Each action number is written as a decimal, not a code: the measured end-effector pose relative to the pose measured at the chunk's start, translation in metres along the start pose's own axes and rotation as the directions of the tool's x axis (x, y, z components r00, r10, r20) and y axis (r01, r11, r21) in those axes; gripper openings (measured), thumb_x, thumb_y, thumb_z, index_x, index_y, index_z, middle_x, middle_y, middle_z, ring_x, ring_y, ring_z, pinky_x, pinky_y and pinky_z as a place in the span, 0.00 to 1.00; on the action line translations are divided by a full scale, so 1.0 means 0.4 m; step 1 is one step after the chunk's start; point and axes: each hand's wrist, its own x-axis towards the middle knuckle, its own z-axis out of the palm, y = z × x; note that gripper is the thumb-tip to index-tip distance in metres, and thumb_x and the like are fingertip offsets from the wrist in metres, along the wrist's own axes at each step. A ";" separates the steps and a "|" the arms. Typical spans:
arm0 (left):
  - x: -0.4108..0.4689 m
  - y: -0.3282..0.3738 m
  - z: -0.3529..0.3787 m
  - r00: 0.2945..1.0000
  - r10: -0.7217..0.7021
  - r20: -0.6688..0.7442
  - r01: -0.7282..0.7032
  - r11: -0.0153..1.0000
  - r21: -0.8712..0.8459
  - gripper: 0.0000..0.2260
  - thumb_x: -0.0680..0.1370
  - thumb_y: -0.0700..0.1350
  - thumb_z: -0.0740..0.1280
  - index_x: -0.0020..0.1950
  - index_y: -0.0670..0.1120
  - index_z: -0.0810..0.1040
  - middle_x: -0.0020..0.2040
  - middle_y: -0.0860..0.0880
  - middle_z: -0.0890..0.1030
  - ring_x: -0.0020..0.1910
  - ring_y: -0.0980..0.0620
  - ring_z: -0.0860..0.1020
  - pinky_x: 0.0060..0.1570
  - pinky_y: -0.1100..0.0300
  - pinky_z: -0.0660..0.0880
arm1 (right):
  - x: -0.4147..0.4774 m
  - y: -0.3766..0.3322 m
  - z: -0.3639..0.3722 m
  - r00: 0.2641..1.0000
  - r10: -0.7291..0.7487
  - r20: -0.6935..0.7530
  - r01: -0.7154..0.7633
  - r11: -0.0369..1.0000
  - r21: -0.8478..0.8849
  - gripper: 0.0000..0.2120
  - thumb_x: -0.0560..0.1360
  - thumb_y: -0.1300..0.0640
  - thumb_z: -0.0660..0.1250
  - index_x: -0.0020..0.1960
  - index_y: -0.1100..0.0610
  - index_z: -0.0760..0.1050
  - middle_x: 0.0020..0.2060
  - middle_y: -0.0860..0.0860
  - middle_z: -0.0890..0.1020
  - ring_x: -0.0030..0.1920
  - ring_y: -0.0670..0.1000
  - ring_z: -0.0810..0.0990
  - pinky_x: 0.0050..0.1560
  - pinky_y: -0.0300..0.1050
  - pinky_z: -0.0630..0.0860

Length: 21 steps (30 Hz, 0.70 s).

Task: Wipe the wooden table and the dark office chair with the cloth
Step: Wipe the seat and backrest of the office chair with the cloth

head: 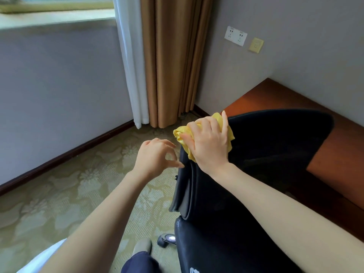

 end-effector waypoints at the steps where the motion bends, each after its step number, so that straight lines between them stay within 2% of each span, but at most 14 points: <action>1: -0.007 -0.003 0.008 0.999 -0.029 -0.026 0.029 1.000 -0.006 0.15 0.66 0.64 0.70 0.39 0.54 0.84 0.58 0.57 0.80 0.57 0.55 0.75 0.57 0.56 0.67 | -0.001 -0.005 0.004 1.000 -0.029 0.002 0.029 0.999 -0.016 0.22 0.79 0.42 0.52 0.49 0.55 0.78 0.44 0.54 0.80 0.51 0.57 0.78 0.70 0.66 0.57; 4: -0.023 -0.012 0.020 0.997 -0.070 -0.016 0.069 0.997 -0.018 0.20 0.66 0.67 0.68 0.42 0.52 0.84 0.57 0.56 0.80 0.57 0.54 0.76 0.58 0.56 0.68 | -0.007 -0.001 0.017 0.991 -0.137 -0.013 0.136 0.989 -0.054 0.21 0.78 0.42 0.54 0.51 0.54 0.79 0.47 0.54 0.80 0.56 0.57 0.78 0.69 0.67 0.56; 6: -0.034 -0.021 0.015 0.997 -0.078 0.023 0.080 0.995 -0.068 0.20 0.66 0.65 0.70 0.46 0.51 0.83 0.56 0.56 0.80 0.57 0.54 0.76 0.58 0.55 0.70 | -0.017 0.004 0.029 0.968 -0.247 -0.049 0.243 0.967 -0.072 0.19 0.78 0.43 0.56 0.54 0.53 0.80 0.52 0.54 0.81 0.62 0.56 0.74 0.69 0.68 0.55; 9: -0.052 -0.036 -0.006 0.990 -0.144 -0.012 0.139 0.974 -0.176 0.14 0.68 0.53 0.75 0.51 0.51 0.82 0.53 0.56 0.80 0.55 0.53 0.77 0.55 0.55 0.72 | -0.046 0.008 0.058 0.922 -0.381 -0.071 0.372 0.921 -0.118 0.18 0.77 0.43 0.58 0.60 0.49 0.78 0.63 0.52 0.77 0.68 0.53 0.65 0.71 0.66 0.50; 11: -0.060 -0.039 -0.024 0.983 -0.177 -0.046 0.165 0.966 -0.199 0.11 0.71 0.48 0.73 0.52 0.50 0.82 0.52 0.55 0.81 0.54 0.52 0.78 0.55 0.53 0.73 | -0.074 0.012 0.081 0.891 -0.445 -0.091 0.428 0.889 -0.160 0.18 0.78 0.44 0.59 0.65 0.46 0.75 0.69 0.50 0.70 0.70 0.52 0.62 0.72 0.65 0.48; 13: -0.063 -0.032 -0.043 0.980 -0.184 -0.074 0.162 0.959 -0.234 0.08 0.74 0.47 0.71 0.52 0.49 0.82 0.50 0.54 0.81 0.52 0.52 0.78 0.55 0.51 0.74 | -0.099 0.024 0.102 0.841 -0.533 -0.096 0.508 0.838 -0.201 0.19 0.79 0.44 0.59 0.68 0.46 0.72 0.71 0.49 0.63 0.71 0.51 0.60 0.72 0.62 0.46; 16: -0.063 -0.006 -0.067 0.973 -0.178 -0.145 0.131 0.949 -0.288 0.09 0.75 0.46 0.69 0.55 0.48 0.81 0.53 0.53 0.81 0.54 0.53 0.78 0.56 0.53 0.74 | -0.120 0.051 0.117 0.740 -0.661 -0.125 0.628 0.745 -0.226 0.20 0.78 0.47 0.61 0.69 0.47 0.71 0.72 0.49 0.63 0.72 0.50 0.61 0.73 0.60 0.43; 18: -0.062 0.020 -0.076 0.969 -0.156 -0.191 0.089 0.944 -0.319 0.15 0.76 0.45 0.68 0.63 0.48 0.76 0.59 0.52 0.78 0.58 0.53 0.76 0.60 0.56 0.71 | -0.123 0.063 0.120 0.725 -0.671 -0.155 0.644 0.740 -0.193 0.21 0.78 0.51 0.61 0.71 0.47 0.69 0.73 0.48 0.64 0.72 0.50 0.61 0.73 0.58 0.43; 21: -0.037 0.078 -0.092 0.969 -0.004 -0.248 -0.056 0.970 -0.235 0.21 0.77 0.47 0.67 0.69 0.48 0.70 0.66 0.50 0.73 0.65 0.51 0.69 0.66 0.54 0.66 | -0.126 0.081 0.111 0.780 -0.580 -0.233 0.575 0.812 -0.098 0.20 0.81 0.52 0.57 0.72 0.46 0.64 0.71 0.48 0.66 0.71 0.48 0.64 0.73 0.54 0.48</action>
